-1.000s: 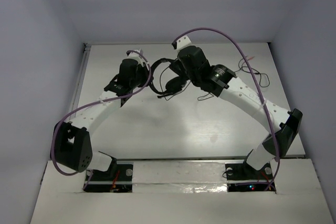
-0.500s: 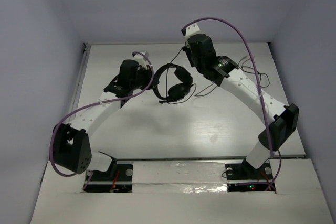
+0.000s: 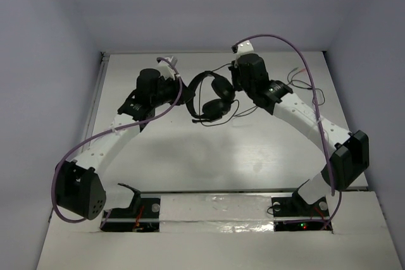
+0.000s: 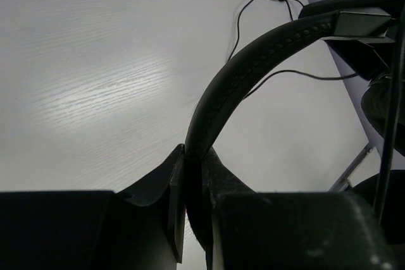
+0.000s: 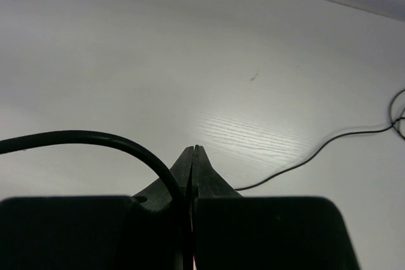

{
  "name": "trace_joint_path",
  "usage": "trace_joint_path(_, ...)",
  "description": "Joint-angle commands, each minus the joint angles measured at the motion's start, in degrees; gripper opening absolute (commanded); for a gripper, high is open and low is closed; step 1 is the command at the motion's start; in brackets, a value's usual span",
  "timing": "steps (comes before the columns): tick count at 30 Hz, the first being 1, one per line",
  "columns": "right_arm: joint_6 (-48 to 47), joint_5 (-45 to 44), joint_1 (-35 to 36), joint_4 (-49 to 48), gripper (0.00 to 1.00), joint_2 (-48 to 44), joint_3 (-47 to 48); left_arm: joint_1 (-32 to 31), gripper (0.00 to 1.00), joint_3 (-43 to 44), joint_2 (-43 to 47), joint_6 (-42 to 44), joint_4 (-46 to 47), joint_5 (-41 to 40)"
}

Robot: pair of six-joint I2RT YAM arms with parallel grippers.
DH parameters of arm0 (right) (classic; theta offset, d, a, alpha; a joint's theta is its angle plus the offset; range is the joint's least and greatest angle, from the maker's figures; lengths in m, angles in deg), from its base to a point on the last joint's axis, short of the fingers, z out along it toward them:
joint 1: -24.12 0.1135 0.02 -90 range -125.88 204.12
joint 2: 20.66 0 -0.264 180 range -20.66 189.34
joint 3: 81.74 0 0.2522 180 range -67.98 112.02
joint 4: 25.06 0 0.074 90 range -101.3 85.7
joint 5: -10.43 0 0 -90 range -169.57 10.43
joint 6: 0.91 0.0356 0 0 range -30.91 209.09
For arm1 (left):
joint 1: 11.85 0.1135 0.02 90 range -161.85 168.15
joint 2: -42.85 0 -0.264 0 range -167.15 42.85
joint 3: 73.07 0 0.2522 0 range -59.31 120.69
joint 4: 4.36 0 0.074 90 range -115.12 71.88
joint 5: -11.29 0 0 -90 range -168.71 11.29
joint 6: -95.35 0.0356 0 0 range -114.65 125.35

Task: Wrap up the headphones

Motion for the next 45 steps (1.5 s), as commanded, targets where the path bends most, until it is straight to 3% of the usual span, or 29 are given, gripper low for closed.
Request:
trace_joint_path(1,6.3,5.3,-1.0,-7.8,0.0,-5.4,-3.2,0.9,0.0,4.1,3.2,-2.3,4.1,2.3)
trace_joint_path(8,9.6,9.0,-2.1,-10.6,0.0,-9.4,-7.1,2.8,0.0,5.9,2.9,-1.6,2.2,2.0)
trace_joint_path(15,10.4,15.7,-2.7,-14.1,0.0,-7.5,-11.0,3.4,0.0,5.6,3.6,-4.0,6.0,9.6)
trace_joint_path(22,13.2,25.0,-2.7,-24.5,0.0,-9.0,-17.6,5.2,0.0,5.9,4.8,-8.7,10.6,16.2)
trace_joint_path(28,15.1,34.3,-3.7,-35.6,0.1,-8.4,-23.7,5.8,0.0,9.3,6.5,-8.9,7.8,14.3)
trace_joint_path(30,15.7,37.0,-4.3,-37.6,0.2,-7.1,-24.7,5.8,0.0,10.1,6.5,-9.1,7.2,14.7)
trace_joint_path(32,16.7,40.1,-4.3,-40.0,0.22,-5.5,-25.4,6.3,0.0,10.2,6.6,-9.9,7.9,14.7)
trace_joint_path(35,17.9,43.7,-4.3,-46.2,0.37,-4.7,-26.8,6.3,0.0,9.7,6.8,-10.8,9.1,14.7)
trace_joint_path(45,20.4,52.5,-4.3,-54.9,0.5,-1.5,-26.5,7.4,0.0,9.0,7.2,-19.1,16.6,18.2)
